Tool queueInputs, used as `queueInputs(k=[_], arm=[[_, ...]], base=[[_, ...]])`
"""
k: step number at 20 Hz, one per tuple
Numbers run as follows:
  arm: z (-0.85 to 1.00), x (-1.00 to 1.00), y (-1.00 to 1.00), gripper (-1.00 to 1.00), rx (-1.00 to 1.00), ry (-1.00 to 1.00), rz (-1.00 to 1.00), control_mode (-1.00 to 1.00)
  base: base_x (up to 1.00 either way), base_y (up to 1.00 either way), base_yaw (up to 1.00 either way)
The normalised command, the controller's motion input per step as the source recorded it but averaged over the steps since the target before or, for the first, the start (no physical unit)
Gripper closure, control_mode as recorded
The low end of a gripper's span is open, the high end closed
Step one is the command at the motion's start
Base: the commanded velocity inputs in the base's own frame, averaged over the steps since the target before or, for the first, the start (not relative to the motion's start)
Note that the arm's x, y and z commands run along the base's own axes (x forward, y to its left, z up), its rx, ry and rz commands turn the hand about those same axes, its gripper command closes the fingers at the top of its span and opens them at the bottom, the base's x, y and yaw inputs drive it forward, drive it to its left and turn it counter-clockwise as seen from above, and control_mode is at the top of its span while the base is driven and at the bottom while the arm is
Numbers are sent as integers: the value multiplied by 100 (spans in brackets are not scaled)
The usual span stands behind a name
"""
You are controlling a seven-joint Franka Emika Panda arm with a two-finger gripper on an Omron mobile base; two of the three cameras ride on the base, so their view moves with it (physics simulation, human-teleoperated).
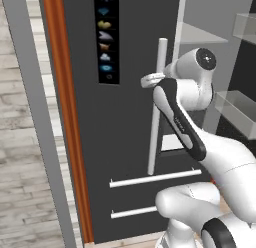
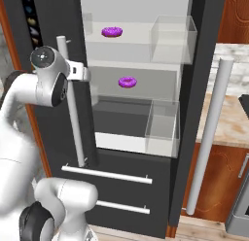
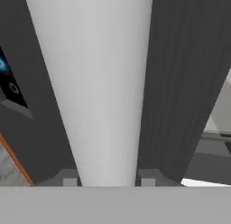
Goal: Take the donuts from the fridge and place them on the empty tray on the dining counter.
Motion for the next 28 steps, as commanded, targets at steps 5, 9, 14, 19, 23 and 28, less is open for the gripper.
queueInputs(k=[5,9,14,19,23,28], arm=[[-42,-86,51,100,-5,0,13,-100],[-40,-84,54,100,-3,0,13,-100],[-36,-91,40,100,0,0,18,-100],[-21,-86,25,-100,0,0,16,-100],[0,-86,-69,-100,0,-24,0,-100],[17,-19,-75,-100,0,-34,0,-100]], base=[[0,0,0],[0,0,0],[0,0,0],[0,0,0],[0,0,0],[0,0,0]])
